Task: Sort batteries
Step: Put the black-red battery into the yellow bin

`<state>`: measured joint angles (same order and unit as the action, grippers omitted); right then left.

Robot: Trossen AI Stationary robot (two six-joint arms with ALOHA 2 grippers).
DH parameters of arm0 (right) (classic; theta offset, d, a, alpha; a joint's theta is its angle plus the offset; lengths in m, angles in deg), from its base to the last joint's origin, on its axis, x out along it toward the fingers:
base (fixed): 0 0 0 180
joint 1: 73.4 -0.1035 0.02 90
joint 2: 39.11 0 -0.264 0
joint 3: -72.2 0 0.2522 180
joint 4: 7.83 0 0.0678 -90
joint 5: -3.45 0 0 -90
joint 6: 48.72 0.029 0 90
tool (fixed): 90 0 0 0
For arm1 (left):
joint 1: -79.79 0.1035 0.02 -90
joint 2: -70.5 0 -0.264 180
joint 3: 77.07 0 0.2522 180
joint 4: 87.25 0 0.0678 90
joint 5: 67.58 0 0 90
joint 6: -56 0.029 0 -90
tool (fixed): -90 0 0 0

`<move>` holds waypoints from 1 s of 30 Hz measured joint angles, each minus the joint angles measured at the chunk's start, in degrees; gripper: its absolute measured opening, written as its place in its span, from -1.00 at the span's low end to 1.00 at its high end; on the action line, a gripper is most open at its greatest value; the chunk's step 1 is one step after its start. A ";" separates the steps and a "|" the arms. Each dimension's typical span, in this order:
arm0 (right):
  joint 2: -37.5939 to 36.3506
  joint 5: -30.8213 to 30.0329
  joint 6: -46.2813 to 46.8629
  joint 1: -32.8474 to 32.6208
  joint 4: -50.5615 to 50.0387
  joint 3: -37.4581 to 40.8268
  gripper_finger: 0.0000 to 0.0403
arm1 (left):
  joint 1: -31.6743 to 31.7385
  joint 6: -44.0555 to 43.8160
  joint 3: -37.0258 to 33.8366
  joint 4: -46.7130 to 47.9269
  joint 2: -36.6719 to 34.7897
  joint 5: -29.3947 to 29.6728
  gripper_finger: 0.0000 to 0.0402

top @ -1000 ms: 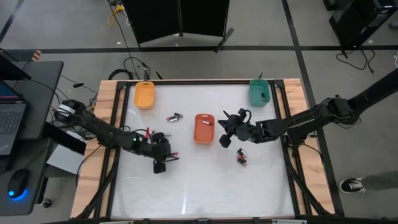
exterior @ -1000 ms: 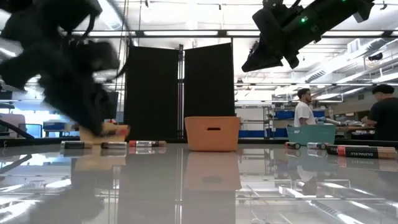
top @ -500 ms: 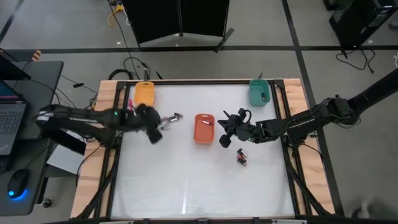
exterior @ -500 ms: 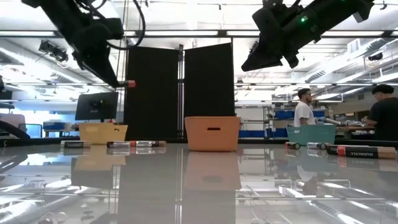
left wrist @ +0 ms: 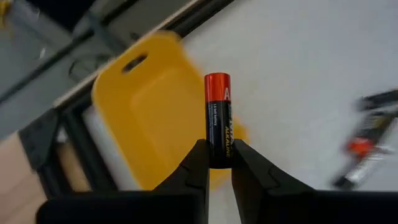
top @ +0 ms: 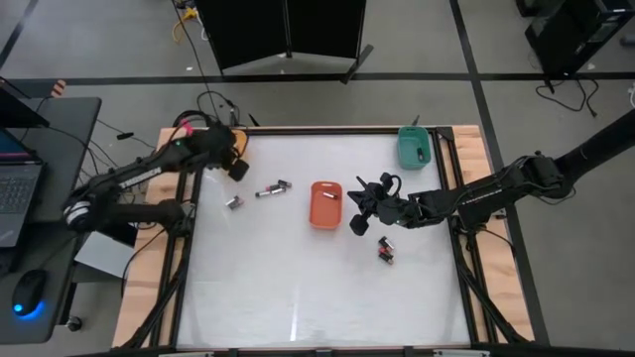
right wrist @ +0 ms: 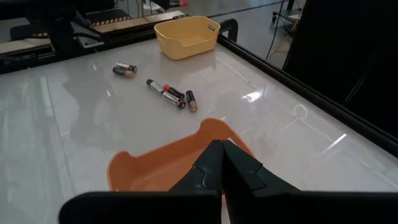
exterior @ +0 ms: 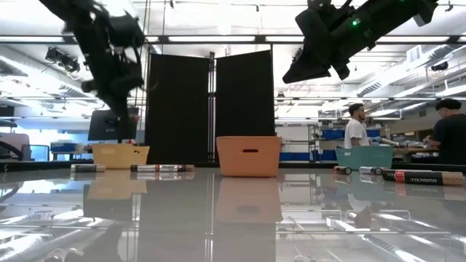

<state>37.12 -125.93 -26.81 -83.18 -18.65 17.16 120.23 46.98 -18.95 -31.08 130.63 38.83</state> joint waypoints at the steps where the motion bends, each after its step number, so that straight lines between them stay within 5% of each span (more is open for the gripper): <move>1: 0.00 0.00 0.00 0.00 0.00 0.01 -0.94 | 1.90 0.67 0.00 0.00 1.27 -1.10 -0.77; 14: 0.00 0.00 0.01 -0.01 -0.01 0.01 -0.94 | 13.00 3.43 0.00 -5.60 17.22 -4.36 -0.77; 30: 0.00 0.42 0.50 0.00 -0.04 0.00 -0.94 | 15.09 5.02 0.02 -10.25 25.16 -4.37 -0.77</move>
<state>37.12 -125.51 -26.30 -83.18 -18.69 17.16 135.32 52.00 -18.93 -41.33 155.78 34.47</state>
